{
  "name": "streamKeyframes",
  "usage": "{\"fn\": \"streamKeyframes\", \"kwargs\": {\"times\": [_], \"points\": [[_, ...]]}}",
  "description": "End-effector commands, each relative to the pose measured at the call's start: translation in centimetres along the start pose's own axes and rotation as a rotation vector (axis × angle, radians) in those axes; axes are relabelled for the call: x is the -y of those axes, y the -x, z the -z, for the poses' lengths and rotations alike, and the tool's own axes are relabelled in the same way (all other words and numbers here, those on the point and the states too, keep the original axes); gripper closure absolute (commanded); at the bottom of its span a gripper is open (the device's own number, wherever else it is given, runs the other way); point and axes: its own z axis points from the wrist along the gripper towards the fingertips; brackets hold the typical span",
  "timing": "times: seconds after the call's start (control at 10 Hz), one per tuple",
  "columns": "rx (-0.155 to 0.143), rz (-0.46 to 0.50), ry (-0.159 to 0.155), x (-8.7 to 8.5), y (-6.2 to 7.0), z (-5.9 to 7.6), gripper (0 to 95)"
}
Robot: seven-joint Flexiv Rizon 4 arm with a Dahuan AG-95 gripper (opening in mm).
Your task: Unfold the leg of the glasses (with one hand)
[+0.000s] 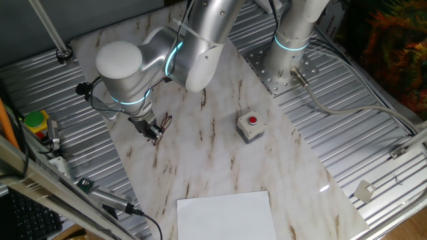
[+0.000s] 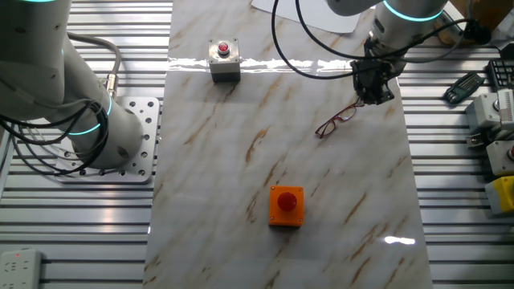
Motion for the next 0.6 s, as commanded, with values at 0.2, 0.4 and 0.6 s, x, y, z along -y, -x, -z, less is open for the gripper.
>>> {"fn": "streamKeyframes", "kwargs": {"times": [0.2, 0.4, 0.6], "points": [[0.002, 0.0, -0.003, -0.02, 0.01, 0.02, 95.0], [0.011, 0.005, -0.01, -0.02, 0.01, 0.02, 76.0], [0.01, -0.002, -0.009, -0.02, 0.01, 0.01, 76.0]]}}
